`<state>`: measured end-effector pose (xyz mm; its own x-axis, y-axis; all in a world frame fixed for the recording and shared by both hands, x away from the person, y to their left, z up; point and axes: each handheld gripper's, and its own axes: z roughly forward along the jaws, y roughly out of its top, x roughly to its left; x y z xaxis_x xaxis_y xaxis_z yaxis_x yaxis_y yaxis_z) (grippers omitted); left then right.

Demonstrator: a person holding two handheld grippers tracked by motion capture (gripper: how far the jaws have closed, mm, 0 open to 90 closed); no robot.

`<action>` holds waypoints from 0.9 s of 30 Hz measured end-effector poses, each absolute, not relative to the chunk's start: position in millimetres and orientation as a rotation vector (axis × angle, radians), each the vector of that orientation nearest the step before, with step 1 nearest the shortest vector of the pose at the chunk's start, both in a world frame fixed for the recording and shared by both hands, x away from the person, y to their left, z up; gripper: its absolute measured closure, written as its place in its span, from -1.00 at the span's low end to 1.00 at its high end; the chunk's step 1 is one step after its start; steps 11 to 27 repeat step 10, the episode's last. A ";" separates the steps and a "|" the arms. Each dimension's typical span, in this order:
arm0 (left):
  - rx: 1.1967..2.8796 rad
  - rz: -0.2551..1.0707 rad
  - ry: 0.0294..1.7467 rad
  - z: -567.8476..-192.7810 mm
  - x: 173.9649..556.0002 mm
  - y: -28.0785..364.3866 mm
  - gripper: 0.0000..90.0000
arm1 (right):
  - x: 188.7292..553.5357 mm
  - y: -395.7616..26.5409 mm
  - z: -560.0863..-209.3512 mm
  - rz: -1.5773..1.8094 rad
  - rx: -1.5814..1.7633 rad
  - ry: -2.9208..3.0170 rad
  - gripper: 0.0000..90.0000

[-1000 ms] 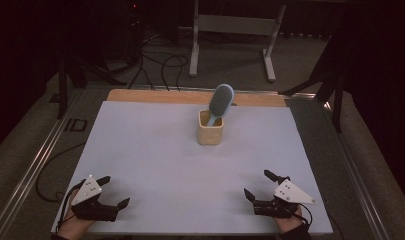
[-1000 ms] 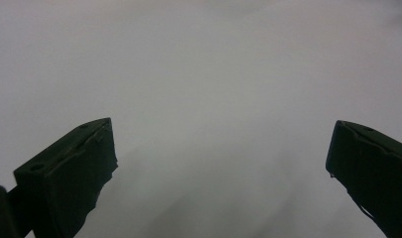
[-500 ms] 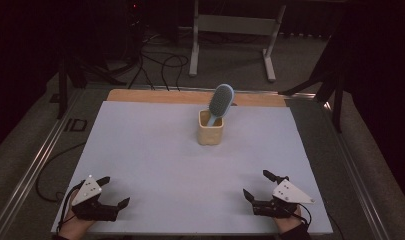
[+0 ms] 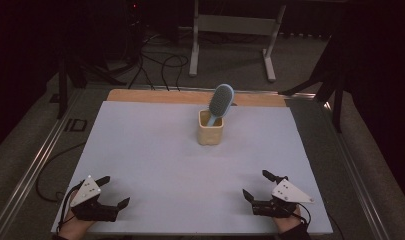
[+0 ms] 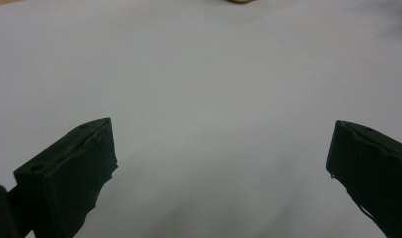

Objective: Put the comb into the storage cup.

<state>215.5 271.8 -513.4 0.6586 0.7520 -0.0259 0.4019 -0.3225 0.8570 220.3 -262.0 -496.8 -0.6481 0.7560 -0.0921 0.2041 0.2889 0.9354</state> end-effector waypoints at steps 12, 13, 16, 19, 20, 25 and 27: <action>1.945 0.476 0.893 -512.9 214.9 271.6 -1.00 | 220.8 -261.6 -497.5 1.355 0.858 2.036 -0.79; 1.945 0.476 0.893 -512.9 214.9 271.6 -1.00 | 220.8 -261.6 -497.5 1.355 0.858 2.036 -0.79; 1.945 0.476 0.893 -512.9 214.9 271.6 -1.00 | 220.8 -261.6 -497.5 1.355 0.858 2.036 -0.79; 1.945 0.476 0.893 -512.9 214.9 271.6 -1.00 | 220.8 -261.6 -497.5 1.355 0.858 2.036 -0.79; 1.945 0.476 0.893 -512.9 214.9 271.6 -1.00 | 220.8 -261.6 -497.5 1.355 0.858 2.036 -0.79; 1.945 0.476 0.893 -512.9 214.9 271.6 -1.00 | 220.8 -261.6 -497.5 1.355 0.858 2.036 -0.79; 1.945 0.476 0.893 -512.9 214.9 271.6 -1.00 | 220.8 -261.6 -497.5 1.355 0.858 2.036 -0.79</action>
